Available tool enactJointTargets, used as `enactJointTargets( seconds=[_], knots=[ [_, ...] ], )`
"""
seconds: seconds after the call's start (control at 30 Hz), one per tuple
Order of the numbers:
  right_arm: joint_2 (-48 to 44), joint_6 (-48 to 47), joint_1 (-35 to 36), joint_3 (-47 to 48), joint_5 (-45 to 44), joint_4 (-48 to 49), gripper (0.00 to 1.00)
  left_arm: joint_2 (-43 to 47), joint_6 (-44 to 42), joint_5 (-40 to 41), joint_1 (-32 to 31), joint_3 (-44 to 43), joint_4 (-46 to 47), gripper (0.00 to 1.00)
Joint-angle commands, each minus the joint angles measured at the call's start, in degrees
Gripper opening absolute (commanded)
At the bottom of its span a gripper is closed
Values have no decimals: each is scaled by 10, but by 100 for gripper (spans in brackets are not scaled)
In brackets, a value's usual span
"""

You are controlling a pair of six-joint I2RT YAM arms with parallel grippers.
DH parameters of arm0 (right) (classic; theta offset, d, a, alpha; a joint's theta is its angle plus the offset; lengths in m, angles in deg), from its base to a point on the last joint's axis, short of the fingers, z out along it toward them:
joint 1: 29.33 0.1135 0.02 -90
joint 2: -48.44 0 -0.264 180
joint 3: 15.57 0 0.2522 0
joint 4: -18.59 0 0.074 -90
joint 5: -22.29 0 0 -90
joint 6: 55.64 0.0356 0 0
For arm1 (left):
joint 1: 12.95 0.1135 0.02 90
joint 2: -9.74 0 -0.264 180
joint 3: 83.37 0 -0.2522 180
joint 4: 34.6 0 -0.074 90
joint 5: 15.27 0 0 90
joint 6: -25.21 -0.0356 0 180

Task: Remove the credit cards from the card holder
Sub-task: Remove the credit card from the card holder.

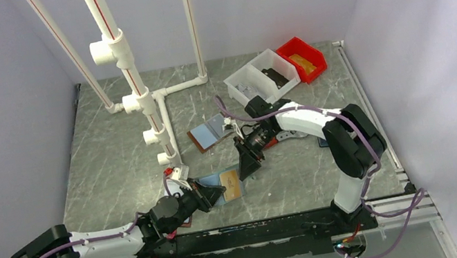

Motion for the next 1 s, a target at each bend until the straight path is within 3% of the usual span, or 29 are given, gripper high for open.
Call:
enactJointTargets(
  seconds=[0.0,0.33,0.53,0.97],
  knots=[
    [-15,-96,-20,51,10,-73,43,21,10,-5,-3,21,52,0],
    [-38,-99,-31,39,-60,-50,57,107,-2,-14,-3,16,-18,0],
    [-37,-102,-30,34,-35,-52,68,133,-9,-27,-3,17,-31,0],
    [-34,-107,-15,36,25,-64,72,77,-29,-60,-3,10,41,0]
  ],
)
